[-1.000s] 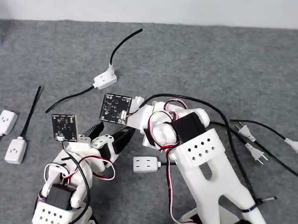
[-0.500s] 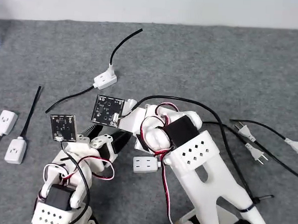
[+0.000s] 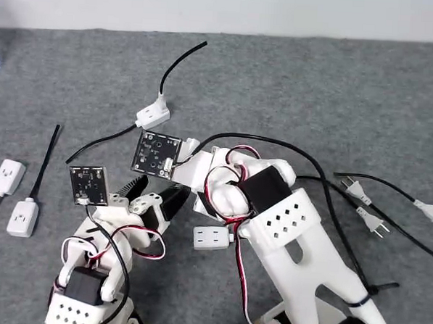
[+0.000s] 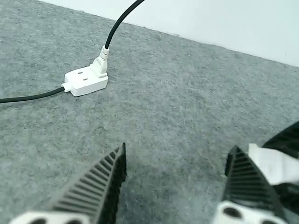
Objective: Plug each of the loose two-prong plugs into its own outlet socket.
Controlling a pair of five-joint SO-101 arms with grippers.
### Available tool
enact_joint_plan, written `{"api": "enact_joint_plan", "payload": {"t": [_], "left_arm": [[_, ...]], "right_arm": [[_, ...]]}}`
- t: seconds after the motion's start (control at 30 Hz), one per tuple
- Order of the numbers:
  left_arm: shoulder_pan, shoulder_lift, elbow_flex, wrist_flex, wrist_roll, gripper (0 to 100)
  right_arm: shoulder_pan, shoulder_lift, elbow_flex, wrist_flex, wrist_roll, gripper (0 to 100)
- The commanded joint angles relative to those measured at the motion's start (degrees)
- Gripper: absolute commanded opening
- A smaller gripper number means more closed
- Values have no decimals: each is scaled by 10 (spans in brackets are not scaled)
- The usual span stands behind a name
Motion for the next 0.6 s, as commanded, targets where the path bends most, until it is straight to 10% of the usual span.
{"api": "enact_joint_plan", "payload": {"t": [0.0, 0.57], "left_arm": [[0, 2, -7, 0, 1, 326], [54, 1, -2, 11, 1, 326]], "right_arm": [[-18, -19, -49, -7, -7, 9], [-21, -20, -69, -7, -26, 9]]}}
